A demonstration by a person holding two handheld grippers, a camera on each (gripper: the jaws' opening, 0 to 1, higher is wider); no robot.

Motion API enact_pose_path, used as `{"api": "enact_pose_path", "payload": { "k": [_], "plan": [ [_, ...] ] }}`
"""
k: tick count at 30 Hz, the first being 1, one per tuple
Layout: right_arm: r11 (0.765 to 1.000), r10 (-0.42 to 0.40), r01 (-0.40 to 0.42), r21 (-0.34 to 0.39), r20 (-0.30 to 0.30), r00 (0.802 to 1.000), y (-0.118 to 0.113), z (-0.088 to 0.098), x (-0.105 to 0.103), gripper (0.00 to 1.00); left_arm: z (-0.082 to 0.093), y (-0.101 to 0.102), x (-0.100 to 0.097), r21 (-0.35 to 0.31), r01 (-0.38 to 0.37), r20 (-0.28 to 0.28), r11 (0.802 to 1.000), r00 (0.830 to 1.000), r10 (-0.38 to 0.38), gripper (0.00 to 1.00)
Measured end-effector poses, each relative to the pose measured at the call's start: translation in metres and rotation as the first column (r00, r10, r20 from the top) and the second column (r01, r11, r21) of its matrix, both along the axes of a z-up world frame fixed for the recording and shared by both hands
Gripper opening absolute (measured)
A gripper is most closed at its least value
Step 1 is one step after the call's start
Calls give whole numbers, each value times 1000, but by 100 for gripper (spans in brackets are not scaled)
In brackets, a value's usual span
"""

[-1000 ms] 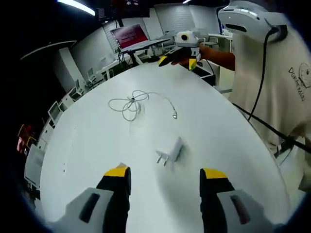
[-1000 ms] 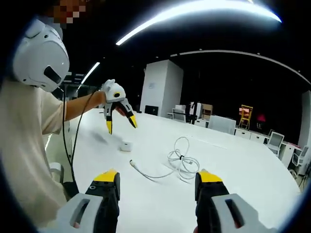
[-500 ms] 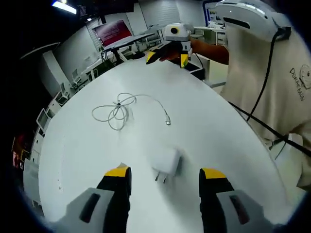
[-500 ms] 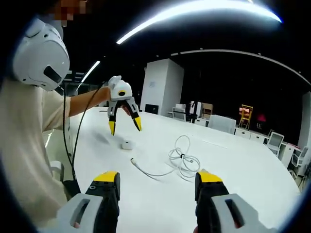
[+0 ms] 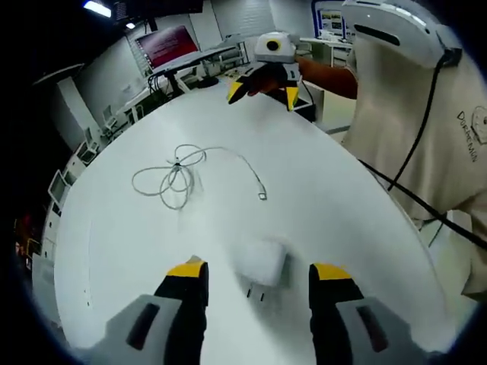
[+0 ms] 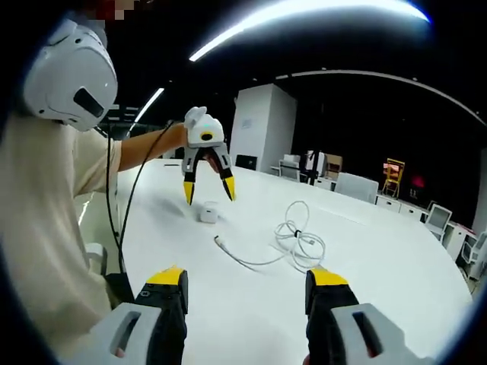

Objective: Plug the desk Type‑C cable into the charger adapter.

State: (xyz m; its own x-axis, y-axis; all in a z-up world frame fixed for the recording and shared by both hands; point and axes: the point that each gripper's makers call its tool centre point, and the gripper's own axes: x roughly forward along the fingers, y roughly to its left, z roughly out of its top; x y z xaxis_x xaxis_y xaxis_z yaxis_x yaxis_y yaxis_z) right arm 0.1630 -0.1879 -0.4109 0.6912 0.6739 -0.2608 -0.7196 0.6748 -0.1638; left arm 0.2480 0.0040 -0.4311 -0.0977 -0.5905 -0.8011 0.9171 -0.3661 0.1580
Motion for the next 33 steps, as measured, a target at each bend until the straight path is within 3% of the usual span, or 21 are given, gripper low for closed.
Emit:
{"api": "enact_pose_path", "payload": {
  "k": [19,21,24,33],
  "plan": [
    [1000,5,-5,-14,0,1000,3,0,-3,63,-23,-6,3,17,-28,-72,999,997,29,41],
    [1000,4,-4,-14,0,1000,4,0,-3,63,-23,-6,2,13,-37,-79,999,996,38,36],
    [1000,12,-12,-12,10,1000,7,1,-3,63,-26,-7,1,4,-102,-144,995,984,102,30],
    [1000,26,-26,7,17,1000,13,1,-2,62,-27,-7,9,-40,-167,-181,985,971,157,26]
  ]
}}
